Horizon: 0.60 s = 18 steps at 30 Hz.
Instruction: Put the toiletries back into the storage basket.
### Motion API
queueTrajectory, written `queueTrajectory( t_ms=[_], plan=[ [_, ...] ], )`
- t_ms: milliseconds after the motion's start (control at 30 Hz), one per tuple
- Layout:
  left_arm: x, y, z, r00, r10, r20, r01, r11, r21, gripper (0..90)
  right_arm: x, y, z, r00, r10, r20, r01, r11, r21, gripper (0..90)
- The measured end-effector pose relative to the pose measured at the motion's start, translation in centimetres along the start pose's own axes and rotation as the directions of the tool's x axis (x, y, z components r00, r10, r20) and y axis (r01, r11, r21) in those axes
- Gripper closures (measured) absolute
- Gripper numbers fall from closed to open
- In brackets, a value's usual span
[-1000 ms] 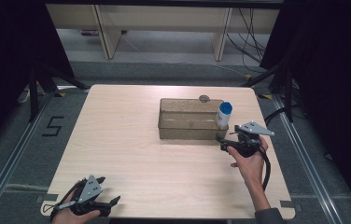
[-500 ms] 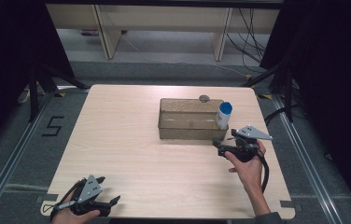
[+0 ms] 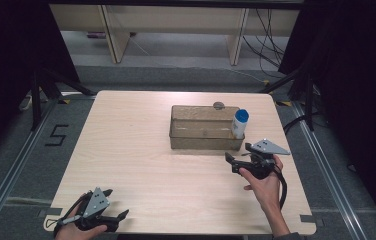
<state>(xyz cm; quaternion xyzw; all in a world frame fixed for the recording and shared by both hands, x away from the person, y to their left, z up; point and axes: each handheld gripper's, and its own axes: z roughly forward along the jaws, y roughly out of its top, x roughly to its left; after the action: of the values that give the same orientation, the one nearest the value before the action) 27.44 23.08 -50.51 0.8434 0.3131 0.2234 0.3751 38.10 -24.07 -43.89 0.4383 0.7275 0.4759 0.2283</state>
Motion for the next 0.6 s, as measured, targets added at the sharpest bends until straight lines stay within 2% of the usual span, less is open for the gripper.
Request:
queueTrajectory(
  t_ms=[33,67,100,167,233,267,300,367,400,433,600],
  plan=[
    [0.00,0.00,0.00,1.0000,0.000,0.000,0.000,1.0000,0.000,14.8,0.00,0.00,0.00,1.0000,0.000,0.000,0.000,1.000,0.000,15.5],
    [0.01,-0.01,0.01,1.0000,-0.001,-0.001,0.001,1.0000,-0.002,14.8,0.40,-0.16,-0.05,0.9996,0.028,-0.008,-0.028,0.999,0.016,15.6],
    [0.01,-0.01,0.00,1.0000,-0.001,-0.001,0.001,1.0000,-0.001,14.8,0.55,-0.21,-0.06,0.9993,0.036,-0.010,-0.036,0.999,0.016,15.5],
    [-0.01,-0.01,0.01,1.0000,-0.002,-0.001,0.002,1.0000,-0.002,14.8,0.59,-0.27,-0.05,0.9995,0.028,-0.015,-0.027,1.000,0.015,15.5],
    [-0.01,0.00,0.00,1.0000,0.001,0.004,-0.001,1.0000,-0.004,14.8,0.49,-0.42,0.04,0.9998,-0.021,-0.003,0.021,1.000,-0.003,15.5],
    [-0.03,-0.01,-0.04,1.0000,-0.002,0.006,0.002,1.0000,0.000,14.8,0.62,-0.44,-0.05,0.9999,-0.004,-0.015,0.004,1.000,0.007,15.6],
    [-0.04,-0.01,-0.03,1.0000,-0.005,0.005,0.005,1.0000,-0.002,14.8,0.92,-0.51,-0.09,0.9992,0.034,-0.023,-0.033,0.999,0.021,15.5],
    [-0.02,-0.01,-0.02,1.0000,-0.002,0.005,0.002,1.0000,-0.003,14.8,0.73,-0.57,-0.09,0.9997,0.003,-0.023,-0.003,1.000,0.012,15.6],
    [-0.03,0.00,-0.02,1.0000,-0.002,0.005,0.002,1.0000,-0.002,14.8,0.76,-0.60,-0.14,0.9997,0.005,-0.024,-0.005,1.000,0.011,15.5],
    [-0.03,0.00,-0.03,1.0000,-0.002,0.005,0.002,1.0000,-0.001,14.8,0.95,-0.66,-0.18,0.9993,0.028,-0.026,-0.027,1.000,0.011,15.5],
    [-0.02,-0.01,0.00,1.0000,-0.002,-0.002,0.002,1.0000,-0.002,14.8,0.87,-0.75,-0.39,0.9997,-0.011,-0.021,0.011,1.000,0.004,15.5]
  ],
)
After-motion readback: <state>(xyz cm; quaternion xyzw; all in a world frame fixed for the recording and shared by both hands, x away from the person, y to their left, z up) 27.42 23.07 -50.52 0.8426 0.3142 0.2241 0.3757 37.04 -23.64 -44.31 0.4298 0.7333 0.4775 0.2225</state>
